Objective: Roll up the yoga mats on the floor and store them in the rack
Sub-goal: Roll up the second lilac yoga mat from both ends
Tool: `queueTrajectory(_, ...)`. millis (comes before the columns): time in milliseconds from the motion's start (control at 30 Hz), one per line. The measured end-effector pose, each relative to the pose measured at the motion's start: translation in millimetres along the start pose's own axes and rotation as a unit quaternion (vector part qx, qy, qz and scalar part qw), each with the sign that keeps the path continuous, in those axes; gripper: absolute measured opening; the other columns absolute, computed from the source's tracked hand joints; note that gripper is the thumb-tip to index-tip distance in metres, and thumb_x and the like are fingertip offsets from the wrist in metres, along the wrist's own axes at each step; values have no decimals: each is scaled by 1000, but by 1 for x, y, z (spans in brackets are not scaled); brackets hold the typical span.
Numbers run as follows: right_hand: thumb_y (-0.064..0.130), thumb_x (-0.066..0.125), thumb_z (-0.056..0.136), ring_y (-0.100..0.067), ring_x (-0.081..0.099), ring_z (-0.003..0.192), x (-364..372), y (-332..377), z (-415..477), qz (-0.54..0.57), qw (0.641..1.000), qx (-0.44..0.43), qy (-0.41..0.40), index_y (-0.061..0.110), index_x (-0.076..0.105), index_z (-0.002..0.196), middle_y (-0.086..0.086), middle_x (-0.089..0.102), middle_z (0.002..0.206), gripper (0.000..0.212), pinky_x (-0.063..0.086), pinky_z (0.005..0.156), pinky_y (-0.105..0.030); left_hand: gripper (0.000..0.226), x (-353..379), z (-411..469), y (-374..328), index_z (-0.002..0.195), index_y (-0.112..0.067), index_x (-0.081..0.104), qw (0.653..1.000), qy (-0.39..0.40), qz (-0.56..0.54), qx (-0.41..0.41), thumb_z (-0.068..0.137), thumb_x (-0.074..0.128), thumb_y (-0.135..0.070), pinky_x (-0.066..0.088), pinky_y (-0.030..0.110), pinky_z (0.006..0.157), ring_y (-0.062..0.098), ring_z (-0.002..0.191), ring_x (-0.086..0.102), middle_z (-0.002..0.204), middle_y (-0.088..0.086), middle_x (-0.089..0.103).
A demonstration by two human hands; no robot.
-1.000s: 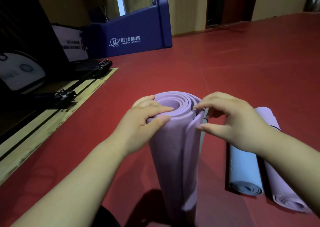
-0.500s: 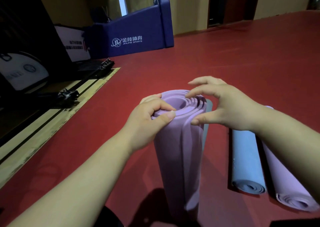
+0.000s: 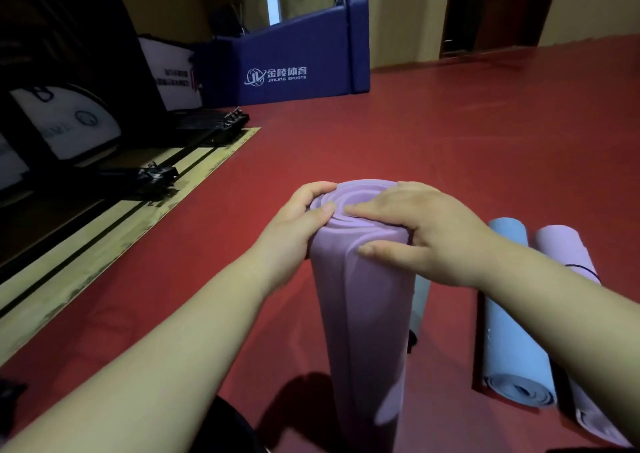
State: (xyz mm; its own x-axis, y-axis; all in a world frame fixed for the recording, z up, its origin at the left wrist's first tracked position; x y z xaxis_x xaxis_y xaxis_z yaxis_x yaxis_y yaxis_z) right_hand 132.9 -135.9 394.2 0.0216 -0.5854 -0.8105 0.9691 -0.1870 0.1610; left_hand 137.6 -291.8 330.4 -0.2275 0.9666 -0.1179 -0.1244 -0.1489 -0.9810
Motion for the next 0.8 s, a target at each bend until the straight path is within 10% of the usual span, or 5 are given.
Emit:
queueTrajectory(200, 53, 60, 93, -9, 56, 88, -15, 20, 7, -24, 999, -34, -3, 25, 72, 127, 10, 75, 104, 46, 37, 82, -18, 35, 9, -7, -6, 122, -22, 68, 998, -9, -63, 29, 91, 52, -27, 39, 51, 116, 27, 130, 58, 133, 6, 67)
queueTrajectory(433, 66, 51, 84, -20, 69, 88, 38, 4, 16, -52, 992, 45, 102, 40, 74, 119, 10, 78, 106, 50, 52, 78, -30, 27, 6, -13, 57, 121, -24, 66, 981, 34, -10, -188, 107, 44, -32, 51, 38, 76, 21, 90, 61, 115, 0, 68)
queueTrajectory(800, 75, 40, 75, -22, 62, 109, 262, 41, 91, -29, 969, 13, 244, 43, 72, 120, 16, 73, 118, 64, 43, 100, -35, 9, -243, -106, 172, 101, -22, 65, 932, -186, 202, -237, 96, 69, -28, 46, 29, 66, 29, 85, 69, 95, 13, 72)
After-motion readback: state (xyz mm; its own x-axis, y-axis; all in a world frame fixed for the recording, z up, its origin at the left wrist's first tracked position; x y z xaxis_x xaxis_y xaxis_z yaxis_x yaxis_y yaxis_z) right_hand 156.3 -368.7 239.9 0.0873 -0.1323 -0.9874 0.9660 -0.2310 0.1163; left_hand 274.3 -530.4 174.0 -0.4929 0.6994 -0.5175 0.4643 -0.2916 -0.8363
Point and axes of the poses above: each hand's wrist, its own z-axis towards the middle knuckle, its own x-axis out of the palm, y = z × x, the point moved 10 cm from there along z, towards the middle knuckle
